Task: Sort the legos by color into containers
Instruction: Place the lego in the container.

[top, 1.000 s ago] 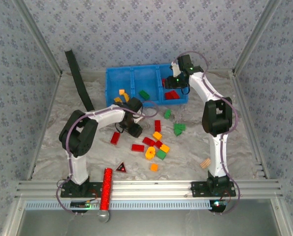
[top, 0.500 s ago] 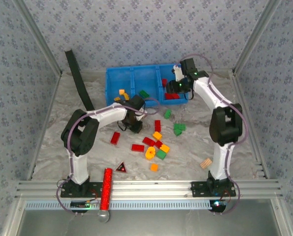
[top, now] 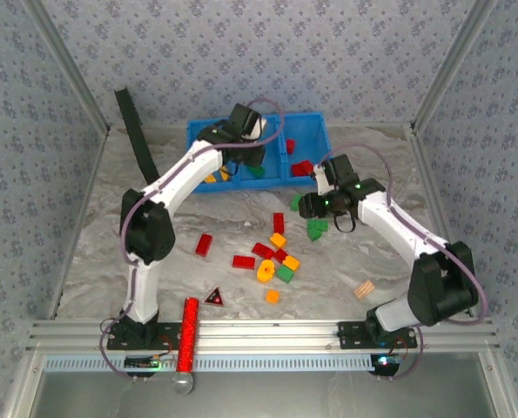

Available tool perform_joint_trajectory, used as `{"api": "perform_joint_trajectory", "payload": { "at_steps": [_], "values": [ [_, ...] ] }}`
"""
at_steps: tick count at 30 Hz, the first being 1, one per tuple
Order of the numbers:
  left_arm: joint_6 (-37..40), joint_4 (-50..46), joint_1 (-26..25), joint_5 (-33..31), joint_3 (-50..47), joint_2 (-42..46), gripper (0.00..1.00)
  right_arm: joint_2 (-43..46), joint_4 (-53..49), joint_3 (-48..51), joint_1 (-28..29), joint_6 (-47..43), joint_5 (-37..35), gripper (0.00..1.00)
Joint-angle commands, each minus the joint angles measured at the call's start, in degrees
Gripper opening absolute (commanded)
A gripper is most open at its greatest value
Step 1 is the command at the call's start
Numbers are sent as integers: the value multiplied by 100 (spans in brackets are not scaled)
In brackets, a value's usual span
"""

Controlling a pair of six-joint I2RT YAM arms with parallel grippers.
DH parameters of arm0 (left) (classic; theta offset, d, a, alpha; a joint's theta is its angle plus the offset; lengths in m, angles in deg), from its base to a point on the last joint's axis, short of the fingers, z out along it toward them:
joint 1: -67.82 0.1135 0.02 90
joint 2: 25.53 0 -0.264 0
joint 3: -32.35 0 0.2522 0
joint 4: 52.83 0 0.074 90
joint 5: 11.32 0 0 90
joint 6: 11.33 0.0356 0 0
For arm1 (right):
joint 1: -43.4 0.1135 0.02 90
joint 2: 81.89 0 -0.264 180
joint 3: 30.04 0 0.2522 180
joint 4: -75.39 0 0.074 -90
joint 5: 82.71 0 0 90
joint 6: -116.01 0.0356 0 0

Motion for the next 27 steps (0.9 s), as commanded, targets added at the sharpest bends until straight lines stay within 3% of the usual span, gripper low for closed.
{"api": "perform_joint_trajectory", "payload": {
  "at_steps": [1, 6, 11, 23, 27],
  "values": [
    [-213, -546, 55, -240, 954, -833, 18, 428, -7, 249, 180, 424, -162, 57],
    [-423, -1232, 237, -364, 2702, -2143, 18, 698, -218, 267, 472, 709, -286, 60],
    [-450, -1458, 427, -240, 3418, -2809, 21, 702, -190, 212, 806, 968, -491, 65],
    [-388, -1249, 438, 142, 2767, -2685, 22, -301, 509, -138, 937, 918, -450, 70],
    [-406, -1091, 419, 203, 2386, -2540, 29, -698, 621, -382, 968, 839, -392, 70]
  ]
}}
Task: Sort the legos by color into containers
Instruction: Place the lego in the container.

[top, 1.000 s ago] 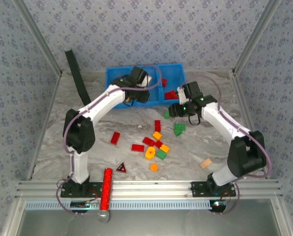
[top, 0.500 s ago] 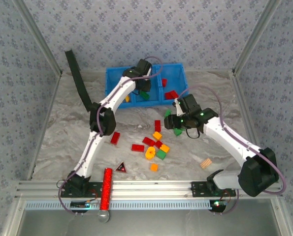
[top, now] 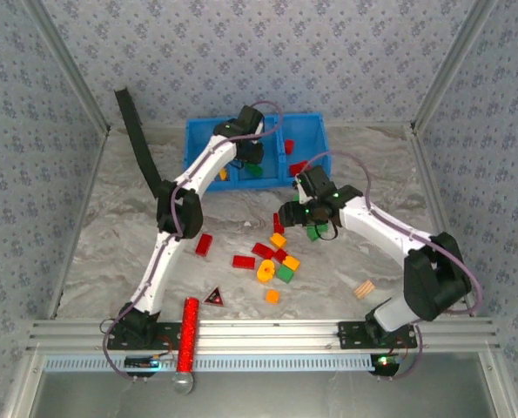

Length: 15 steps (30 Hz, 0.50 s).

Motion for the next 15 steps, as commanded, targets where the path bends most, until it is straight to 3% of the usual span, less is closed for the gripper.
{"api": "perform_joint_trajectory", "payload": {
  "at_steps": [1, 6, 15],
  "values": [
    [-24, -135, -13, 183, -345, 140, 32, -266, 209, -326, 47, -53, 20, 70],
    [-68, 11, -35, 231, -525, 338, 49, -731, 362, -466, 143, -58, 115, 70],
    [39, 103, -67, 328, -592, 983, 53, -1373, 466, -588, 307, 15, -20, 70]
  ]
}}
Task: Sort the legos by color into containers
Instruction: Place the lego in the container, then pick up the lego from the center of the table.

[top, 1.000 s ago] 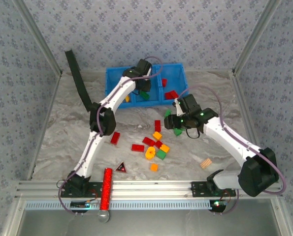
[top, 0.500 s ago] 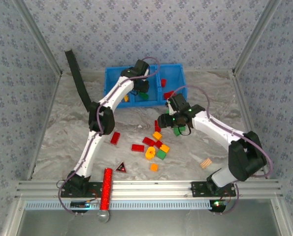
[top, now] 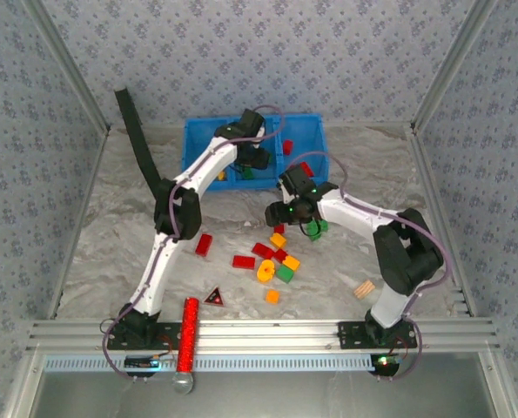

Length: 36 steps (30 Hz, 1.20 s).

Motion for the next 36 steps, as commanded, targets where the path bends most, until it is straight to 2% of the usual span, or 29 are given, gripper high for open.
{"api": "perform_joint_trajectory", "payload": {
  "at_steps": [1, 8, 13, 16, 18, 26, 32, 36],
  "values": [
    [98, -17, 5, 98, 2, 703, 53, -253, -4, -271, 74, 24, -63, 70],
    [119, 174, -47, 376, -273, 1581, 56, -778, -62, -536, 162, -29, -330, 67],
    [169, 129, -99, 343, -575, 2228, 57, -1064, -158, -678, 171, -29, -429, 54],
    [136, 61, -116, 100, -962, 2685, 57, -1192, -229, -740, 173, 23, -507, 51],
    [134, -36, -118, -98, -1331, 3043, 57, -1262, -252, -753, 168, 41, -517, 50],
    [110, -44, -60, -768, -3565, 4624, 59, -1303, -463, -862, 144, -181, -477, 31],
    [-112, 57, -99, -328, -5375, 5689, 60, -533, -1239, -1244, 6, -447, -691, 28],
    [-474, 116, -174, 5, -6217, 6189, 61, -155, -1619, -1735, -239, -740, -901, 28]
  ]
}}
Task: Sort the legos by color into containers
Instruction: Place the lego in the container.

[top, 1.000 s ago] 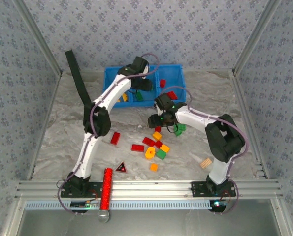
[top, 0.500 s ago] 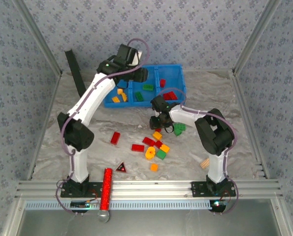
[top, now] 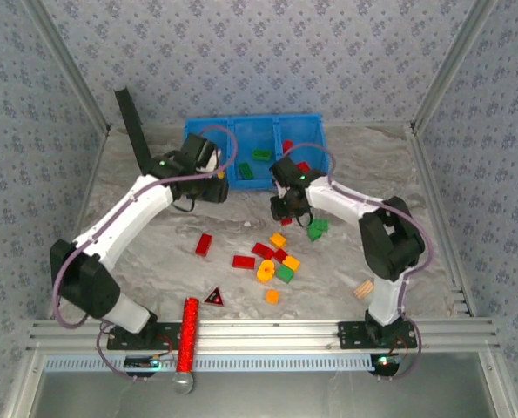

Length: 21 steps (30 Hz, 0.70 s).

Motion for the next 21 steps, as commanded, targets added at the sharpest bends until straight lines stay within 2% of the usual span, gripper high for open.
{"api": "perform_joint_trajectory", "payload": {
  "at_steps": [1, 5, 10, 16, 21],
  "values": [
    [-379, 97, -131, 382, -488, 446, 61, 536, -482, -547, -239, -350, -284, 28],
    [-626, 244, -374, 554, -994, 785, 62, 532, -391, -920, -589, -531, -420, 28],
    [-1010, 376, -617, 788, -1407, 1059, 63, 93, -114, -1503, -1050, -734, -340, 28],
    [-1392, 969, -995, 491, -1569, 1093, 64, -846, 82, -2406, -1364, -923, -276, 28],
    [-1526, 1029, -1313, 331, -1415, 856, 65, -1644, 173, -3118, -1543, -1018, -142, 29]
  ]
}}
